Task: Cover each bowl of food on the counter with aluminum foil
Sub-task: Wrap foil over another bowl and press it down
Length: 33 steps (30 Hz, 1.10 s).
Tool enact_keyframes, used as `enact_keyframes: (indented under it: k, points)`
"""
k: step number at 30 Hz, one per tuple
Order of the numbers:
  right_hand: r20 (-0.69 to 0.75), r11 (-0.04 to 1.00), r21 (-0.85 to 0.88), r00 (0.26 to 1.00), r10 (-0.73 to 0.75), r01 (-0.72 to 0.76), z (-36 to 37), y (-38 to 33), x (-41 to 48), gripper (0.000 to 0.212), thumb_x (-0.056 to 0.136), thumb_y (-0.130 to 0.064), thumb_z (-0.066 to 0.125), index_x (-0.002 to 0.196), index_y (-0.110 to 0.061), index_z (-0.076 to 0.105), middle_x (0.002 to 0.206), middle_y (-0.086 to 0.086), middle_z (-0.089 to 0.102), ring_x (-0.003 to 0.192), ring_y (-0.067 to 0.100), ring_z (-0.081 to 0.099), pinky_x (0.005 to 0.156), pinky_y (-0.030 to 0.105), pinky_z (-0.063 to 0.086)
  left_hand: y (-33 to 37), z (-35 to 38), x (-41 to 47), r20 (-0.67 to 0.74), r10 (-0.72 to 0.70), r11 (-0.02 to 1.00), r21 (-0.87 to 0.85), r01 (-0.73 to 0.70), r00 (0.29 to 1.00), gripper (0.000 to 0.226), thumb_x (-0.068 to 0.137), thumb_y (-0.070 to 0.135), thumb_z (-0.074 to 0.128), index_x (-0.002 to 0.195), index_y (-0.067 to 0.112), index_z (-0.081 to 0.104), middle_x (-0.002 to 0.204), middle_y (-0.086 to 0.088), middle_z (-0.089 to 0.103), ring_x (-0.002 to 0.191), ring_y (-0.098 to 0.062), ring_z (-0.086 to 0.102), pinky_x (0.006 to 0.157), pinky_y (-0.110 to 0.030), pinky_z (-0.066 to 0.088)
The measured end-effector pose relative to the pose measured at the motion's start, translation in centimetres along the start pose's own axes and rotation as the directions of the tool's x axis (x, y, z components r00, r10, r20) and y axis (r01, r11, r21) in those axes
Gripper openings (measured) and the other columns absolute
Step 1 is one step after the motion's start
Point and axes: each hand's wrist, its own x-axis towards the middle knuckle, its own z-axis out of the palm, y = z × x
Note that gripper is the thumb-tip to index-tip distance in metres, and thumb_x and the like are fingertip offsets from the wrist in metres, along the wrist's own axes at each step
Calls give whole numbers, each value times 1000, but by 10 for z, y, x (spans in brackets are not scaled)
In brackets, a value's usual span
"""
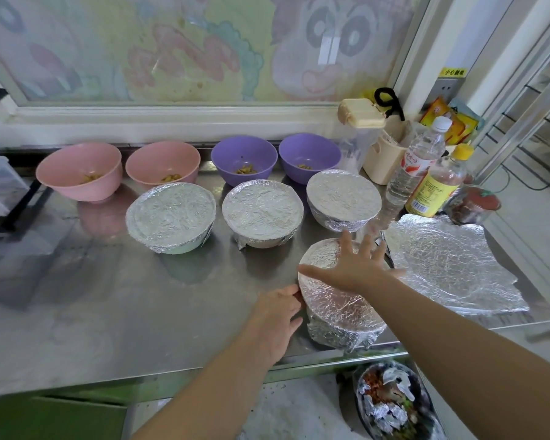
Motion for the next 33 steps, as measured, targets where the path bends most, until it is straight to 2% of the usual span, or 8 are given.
enact_keyframes:
  k: [3,5,9,16,22,24,28,33]
  points:
    - [22,986,-105,991,-130,132,-2,2,2,146,40,-106,46,154,-45,-23,165,5,-29,149,43,-26,106,85,2,-19,-6,-2,-124,157,972,197,-131,980,35,92,-7,52,105,21,70,82,10,73,77,-6,64,73,-20,49]
    - [69,981,-96,984,-164,170,-1,3,5,147,39,-103,52,155,-48,-18,166,4,-26,149,44,-24,108,84,5,-29,-4,-7,-149,216,941,297,-164,965,25,90,1,59,96,22,71,76,8,74,67,-5,66,64,-17,50]
    - [61,980,-102,984,-168,173,1,5,9,144,44,-101,59,155,-47,-15,168,6,-20,150,46,-20,111,80,9,-38,4,-9,-114,253,916,347,-200,961,17,84,9,71,99,17,72,89,5,77,81,-8,72,83,-34,60]
    - [56,979,-91,983,-176,181,7,7,14,162,15,-111,36,154,-48,-18,168,8,-20,150,47,-20,114,76,9,-55,2,2,-26,352,795,535,-285,936,39,82,21,79,112,23,53,102,8,67,96,-6,66,88,-26,56]
    - [49,977,-96,982,-184,188,7,8,15,160,17,-111,34,154,-48,-19,167,8,-20,149,48,-20,113,78,7,-66,-3,5,135,412,647,652,-394,901,53,79,33,76,109,35,32,100,4,58,92,-12,61,84,-34,54]
    - [50,977,-87,981,-189,193,7,8,14,161,14,-111,33,154,-48,-19,167,9,-20,149,48,-21,114,76,9,-70,-4,7,156,435,588,697,-411,887,53,83,32,75,106,33,27,97,3,54,87,-13,58,78,-29,53]
    - [49,979,-83,982,-184,188,6,8,12,153,27,-108,44,153,-49,-19,168,7,-20,150,48,-20,113,77,10,-74,-8,10,170,507,560,680,-473,845,45,88,28,73,102,40,32,92,7,58,80,-8,58,71,-21,48]
    - [53,977,-106,982,-180,185,6,7,10,143,44,-103,54,153,-48,-20,167,7,-21,150,47,-20,113,78,9,-71,-16,16,168,563,584,612,-533,809,29,86,27,76,92,39,49,84,6,64,78,-15,65,76,-38,55]
